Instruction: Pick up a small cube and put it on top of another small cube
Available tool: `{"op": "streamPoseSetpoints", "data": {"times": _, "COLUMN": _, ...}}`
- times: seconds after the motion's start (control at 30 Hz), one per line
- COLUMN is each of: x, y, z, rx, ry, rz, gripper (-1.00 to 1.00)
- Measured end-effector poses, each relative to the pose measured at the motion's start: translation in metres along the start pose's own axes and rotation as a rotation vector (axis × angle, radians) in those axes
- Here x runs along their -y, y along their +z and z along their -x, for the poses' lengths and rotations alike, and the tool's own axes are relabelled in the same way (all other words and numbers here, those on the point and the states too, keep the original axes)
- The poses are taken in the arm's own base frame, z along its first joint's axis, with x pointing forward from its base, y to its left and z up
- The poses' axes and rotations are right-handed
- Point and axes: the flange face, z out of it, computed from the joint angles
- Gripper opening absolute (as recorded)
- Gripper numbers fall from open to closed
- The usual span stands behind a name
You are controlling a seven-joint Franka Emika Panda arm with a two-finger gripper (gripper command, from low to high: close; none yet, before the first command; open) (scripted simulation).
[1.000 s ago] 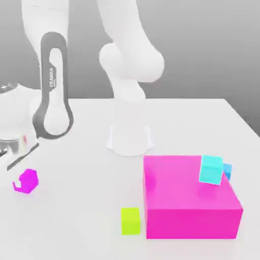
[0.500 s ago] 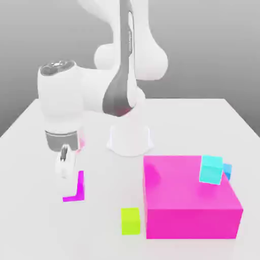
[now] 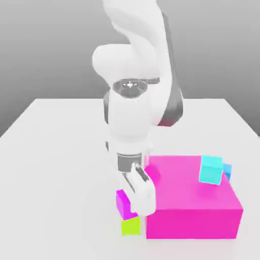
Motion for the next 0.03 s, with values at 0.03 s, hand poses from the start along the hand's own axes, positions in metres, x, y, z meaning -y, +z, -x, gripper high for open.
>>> {"op": "streamPoseSetpoints", "data": {"times": 0.03, "x": 0.0, "y": 0.0, "z": 0.0, "rx": 0.0, "ry": 0.0, "rz": 0.0, "gripper": 1.0}}
